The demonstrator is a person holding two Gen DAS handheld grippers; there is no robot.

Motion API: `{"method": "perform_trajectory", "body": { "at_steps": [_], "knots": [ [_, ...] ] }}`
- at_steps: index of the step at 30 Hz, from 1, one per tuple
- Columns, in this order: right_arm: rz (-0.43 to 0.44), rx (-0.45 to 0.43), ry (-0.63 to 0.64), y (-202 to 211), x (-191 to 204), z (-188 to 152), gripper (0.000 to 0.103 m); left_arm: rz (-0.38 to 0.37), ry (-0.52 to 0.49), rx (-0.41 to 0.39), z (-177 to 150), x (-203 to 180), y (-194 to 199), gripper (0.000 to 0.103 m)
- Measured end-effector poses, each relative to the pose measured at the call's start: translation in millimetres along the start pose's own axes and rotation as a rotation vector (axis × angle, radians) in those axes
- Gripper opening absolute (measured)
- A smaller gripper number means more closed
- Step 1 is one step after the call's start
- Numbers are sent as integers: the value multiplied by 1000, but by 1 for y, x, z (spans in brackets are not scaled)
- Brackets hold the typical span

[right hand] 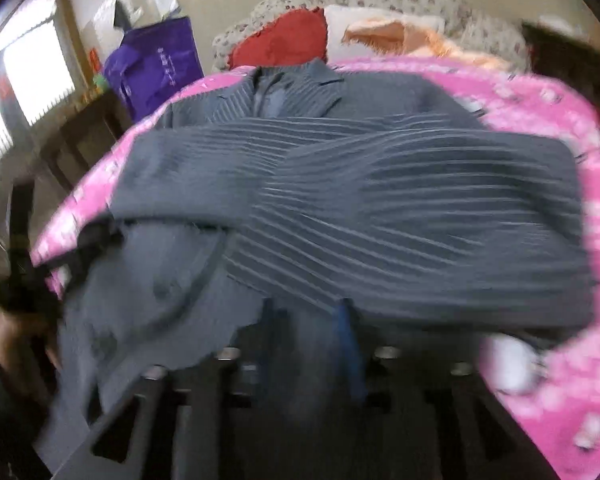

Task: Fold large clothes
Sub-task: 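Fold the held sleeve across the jacket body and open the right gripper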

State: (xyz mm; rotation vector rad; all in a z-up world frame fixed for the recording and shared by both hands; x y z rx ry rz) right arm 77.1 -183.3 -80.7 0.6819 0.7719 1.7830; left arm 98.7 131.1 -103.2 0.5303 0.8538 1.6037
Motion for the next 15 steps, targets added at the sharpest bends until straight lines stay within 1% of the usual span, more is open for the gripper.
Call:
{"method": "perform_trajectory", "body": {
  "at_steps": [2,3,4,5,6,7,8,9,10,11,13,14,15],
  "knots": [
    [-121,-23,21,16,-27,-12,44,-40,23,-96,7,-8,27,84],
    [-191,-23,6,19,-46,-19,44,-84,21,-157,12,-20,43,84],
    [-226,-19,-20,24,-62,-24,44,-138,3,-180,18,-34,51,84],
    [-260,-9,-53,25,-78,-30,44,-192,-20,-167,22,-49,52,84],
    [-299,12,-103,21,-95,-37,44,-270,-54,-119,26,-73,48,84],
    [-311,25,-137,17,-103,-41,44,-335,-84,-72,26,-95,42,84],
    [-300,28,-170,12,-109,-45,44,-386,-109,-33,25,-112,36,84],
    [-284,4,-198,11,-114,-50,45,-459,-141,36,20,-136,26,84],
    [-290,-19,-204,12,-116,-52,48,-502,-158,86,16,-152,17,84],
    [-302,-22,-197,12,-116,-53,48,-539,-168,153,8,-171,4,84],
    [-336,-19,-176,12,-115,-54,54,-572,-162,274,-6,-192,-16,83],
    [-341,-22,-175,12,-117,-56,55,-546,-165,252,-8,-198,-19,82],
    [-335,-25,-181,13,-120,-56,57,-554,-168,232,-4,-201,-19,82]
  ]
}}
Point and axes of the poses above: each gripper's, at about its wrist camera, not at the fingertips, and y roughly against the way its jaws point, x to its left, z to its top, the point moved 4 cm from there along -y, roughly the way its jaws point, and after that the axes turned 2 degrees about -y, right-handed, at the moved point
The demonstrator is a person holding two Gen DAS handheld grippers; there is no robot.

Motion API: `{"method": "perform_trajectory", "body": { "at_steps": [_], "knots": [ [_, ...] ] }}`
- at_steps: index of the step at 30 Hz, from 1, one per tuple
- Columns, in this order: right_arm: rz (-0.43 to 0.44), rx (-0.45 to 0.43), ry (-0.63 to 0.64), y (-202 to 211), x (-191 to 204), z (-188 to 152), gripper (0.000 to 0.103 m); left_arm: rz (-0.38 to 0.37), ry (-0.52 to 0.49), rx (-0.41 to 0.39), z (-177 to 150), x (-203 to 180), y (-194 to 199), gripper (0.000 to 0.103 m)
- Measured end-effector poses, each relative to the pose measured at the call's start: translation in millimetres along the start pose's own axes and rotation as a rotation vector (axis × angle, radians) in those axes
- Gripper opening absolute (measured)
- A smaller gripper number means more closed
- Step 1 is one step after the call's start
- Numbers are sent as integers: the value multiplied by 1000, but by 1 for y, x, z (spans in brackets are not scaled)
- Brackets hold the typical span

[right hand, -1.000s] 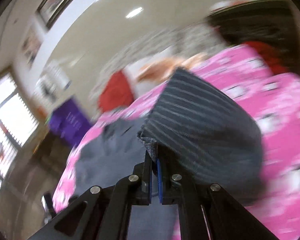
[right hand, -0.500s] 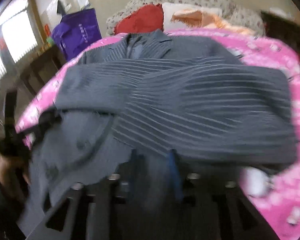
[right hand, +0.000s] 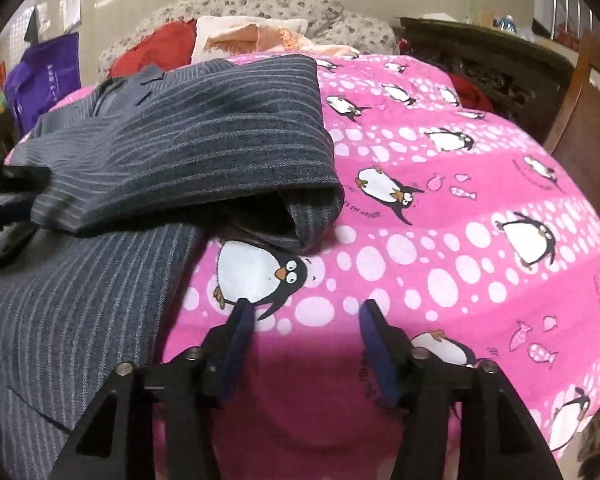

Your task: Fold large clothes

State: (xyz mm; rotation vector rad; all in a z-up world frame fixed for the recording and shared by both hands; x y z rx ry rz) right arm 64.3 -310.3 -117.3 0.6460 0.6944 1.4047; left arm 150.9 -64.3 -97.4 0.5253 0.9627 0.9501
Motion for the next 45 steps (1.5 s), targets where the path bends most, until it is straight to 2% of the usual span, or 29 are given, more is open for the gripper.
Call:
{"method": "perform_trajectory", "body": {
  "at_steps": [2,4,5,6,8,10,13,16,18,22,24,26,29,32,34,35,36,37,39,41,44,45],
  "knots": [
    [28,-1,-26,0,-4,-2,58,-71,34,52,3,-4,-9,63],
    [45,-4,-38,-1,-2,0,59,-63,19,69,1,-11,-12,29],
    [45,-5,-37,-1,-1,0,60,-66,11,76,0,-12,-13,19],
    [38,-5,-31,-2,0,1,60,-60,5,84,-1,-13,-15,13],
    [30,-8,-24,4,3,-4,60,-37,-6,56,-1,-14,-11,8],
    [33,-8,-27,6,4,-5,61,-15,-34,1,3,-22,3,6],
    [36,-7,-31,7,4,-5,61,-10,-111,-129,18,-36,44,6],
    [35,-7,-31,7,4,-5,62,51,-155,-274,45,-26,95,6],
    [36,-7,-33,7,4,-5,62,119,-132,-334,62,5,125,6],
    [37,-6,-34,6,4,-5,62,228,-33,-376,60,72,157,6],
    [36,-6,-34,6,4,-5,62,286,18,-367,49,105,159,6],
    [36,-6,-33,6,4,-5,62,319,78,-321,33,136,148,6],
    [35,-3,-31,6,4,-5,63,354,135,-248,10,159,129,6],
    [39,-1,-34,6,2,-5,63,305,205,-254,4,168,132,6],
    [38,-1,-33,6,2,-5,64,289,198,-267,7,164,135,9],
    [36,-1,-32,6,2,-5,64,277,178,-267,13,159,135,12],
    [35,-1,-32,6,2,-5,64,267,164,-265,17,153,134,25],
    [32,-1,-32,6,3,-5,64,254,142,-259,23,147,132,44],
    [27,-2,-29,6,3,-6,65,242,96,-230,30,140,124,65],
    [25,-2,-28,6,3,-6,65,217,67,-197,31,140,107,65],
    [24,-2,-27,6,3,-6,66,146,95,-36,23,148,73,64],
    [24,-2,-27,6,3,-7,66,150,67,-51,22,144,72,64]
  ]
}}
Point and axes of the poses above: each gripper's, at about its wrist camera, not at the fingertips, and y roughly against the way its jaws point, x to its left, z to its top, the point moved 4 cm from there along -y, roughly the way its jaws point, and after that the axes turned 2 degrees about -y, right-handed, at the moved point
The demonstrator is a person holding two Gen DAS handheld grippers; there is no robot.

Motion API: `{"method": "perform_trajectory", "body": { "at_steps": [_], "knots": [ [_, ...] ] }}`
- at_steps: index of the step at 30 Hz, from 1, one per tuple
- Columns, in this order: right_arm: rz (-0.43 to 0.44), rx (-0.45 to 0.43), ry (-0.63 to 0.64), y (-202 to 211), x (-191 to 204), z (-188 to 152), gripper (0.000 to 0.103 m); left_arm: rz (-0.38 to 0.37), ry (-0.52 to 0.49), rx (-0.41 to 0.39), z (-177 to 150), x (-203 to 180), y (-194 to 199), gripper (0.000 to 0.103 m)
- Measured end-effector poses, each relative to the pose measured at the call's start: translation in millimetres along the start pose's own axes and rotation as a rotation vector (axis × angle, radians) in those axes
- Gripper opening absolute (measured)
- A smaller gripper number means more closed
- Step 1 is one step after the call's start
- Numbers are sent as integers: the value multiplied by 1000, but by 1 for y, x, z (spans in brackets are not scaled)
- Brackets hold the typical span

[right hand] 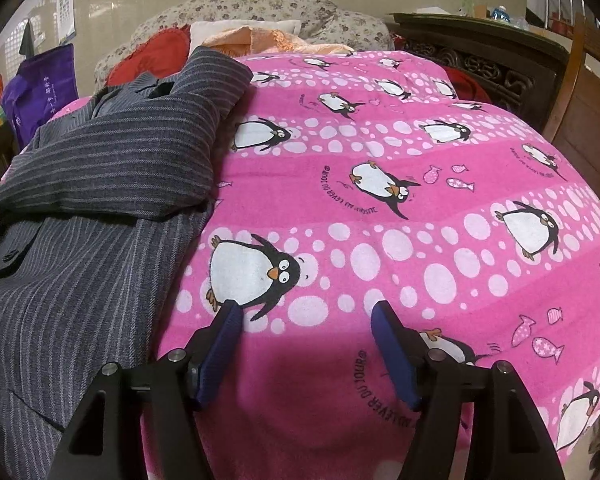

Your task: Fold large clothes

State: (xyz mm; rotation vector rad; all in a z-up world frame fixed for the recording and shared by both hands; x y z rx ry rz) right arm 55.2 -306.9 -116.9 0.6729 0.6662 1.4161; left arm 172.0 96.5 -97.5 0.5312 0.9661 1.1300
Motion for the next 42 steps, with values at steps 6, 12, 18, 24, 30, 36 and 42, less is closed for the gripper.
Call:
{"method": "perform_trajectory", "body": {
  "at_steps": [6,12,18,24,30,36,42],
  "knots": [
    [1,1,0,0,0,0,66,-51,-26,-35,2,-16,7,7],
    [1,1,0,0,0,0,66,7,-91,-296,33,-31,74,6],
    [1,1,0,0,-1,0,67,192,34,-384,31,19,93,6],
    [2,10,2,0,0,1,67,275,120,-232,-10,51,50,14],
    [21,-37,18,18,5,44,67,335,166,-411,8,45,101,29],
    [219,-150,96,26,73,121,39,221,23,-387,26,-1,73,41],
    [289,-112,168,-12,126,153,25,385,-31,-211,-4,15,3,41]
  ]
}}
Point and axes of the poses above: each gripper's, at about its wrist camera, not at the fingertips, and y roughly against the way its jaws point, x to its left, z to its top, the point moved 4 cm from there along -y, roughly the way its jaws point, and after that the axes turned 2 degrees about -y, right-handed, at the moved point
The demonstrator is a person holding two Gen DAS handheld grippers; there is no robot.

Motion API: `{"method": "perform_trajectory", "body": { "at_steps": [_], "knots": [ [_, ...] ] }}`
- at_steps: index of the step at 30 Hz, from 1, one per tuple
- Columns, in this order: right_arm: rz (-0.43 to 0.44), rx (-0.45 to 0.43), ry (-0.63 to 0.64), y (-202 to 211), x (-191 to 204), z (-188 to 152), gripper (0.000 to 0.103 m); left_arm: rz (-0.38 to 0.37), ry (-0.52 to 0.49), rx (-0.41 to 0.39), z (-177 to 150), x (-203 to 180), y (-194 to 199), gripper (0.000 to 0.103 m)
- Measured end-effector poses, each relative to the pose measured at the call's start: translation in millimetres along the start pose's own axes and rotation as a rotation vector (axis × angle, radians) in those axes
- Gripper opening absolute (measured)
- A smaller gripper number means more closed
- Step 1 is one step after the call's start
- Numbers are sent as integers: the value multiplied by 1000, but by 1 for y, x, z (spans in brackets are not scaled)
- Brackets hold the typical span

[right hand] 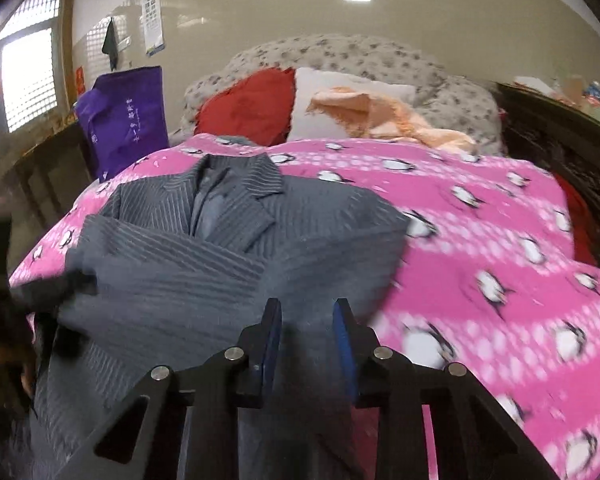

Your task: Fold large clothes

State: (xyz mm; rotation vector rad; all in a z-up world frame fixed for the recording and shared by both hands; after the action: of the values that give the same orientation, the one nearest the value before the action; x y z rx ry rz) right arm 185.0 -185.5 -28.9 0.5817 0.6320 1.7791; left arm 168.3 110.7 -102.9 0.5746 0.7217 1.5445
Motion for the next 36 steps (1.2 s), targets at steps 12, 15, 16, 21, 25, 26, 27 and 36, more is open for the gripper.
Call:
{"method": "perform_trajectory", "body": {
  "at_steps": [12,15,16,21,25,26,27,36],
  "knots": [
    [-6,82,-73,-84,-66,2,30,94,-26,14,1,-2,-8,41],
    [53,72,-163,-85,-77,-1,30,90,-25,16,0,-3,-9,41],
    [59,80,-179,-84,-78,0,31,90,-24,16,0,-3,-9,41],
    [38,-34,-117,-19,-54,23,30,94,-19,18,0,-3,-8,41],
    [125,-21,-26,8,-18,1,30,94,-17,17,0,-3,-8,41],
    [129,9,17,5,-7,-10,30,96,-19,18,0,-3,-9,41],
    [107,50,66,-6,1,-24,30,95,-19,18,0,-3,-9,41],
    [78,36,21,3,16,-31,29,98,-19,18,1,-2,-9,41]
  ]
}}
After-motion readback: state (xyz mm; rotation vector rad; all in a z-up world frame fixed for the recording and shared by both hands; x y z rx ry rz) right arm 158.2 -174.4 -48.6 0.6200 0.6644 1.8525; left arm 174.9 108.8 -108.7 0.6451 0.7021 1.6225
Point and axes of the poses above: each gripper's, at about its wrist camera, not at the fingertips, and y roughly against the way its jaws point, x to its left, z to its top, the point moved 4 cm from there along -y, roughly the way its jaws point, and after that the axes turned 2 degrees about -y, right-handed, at the moved point
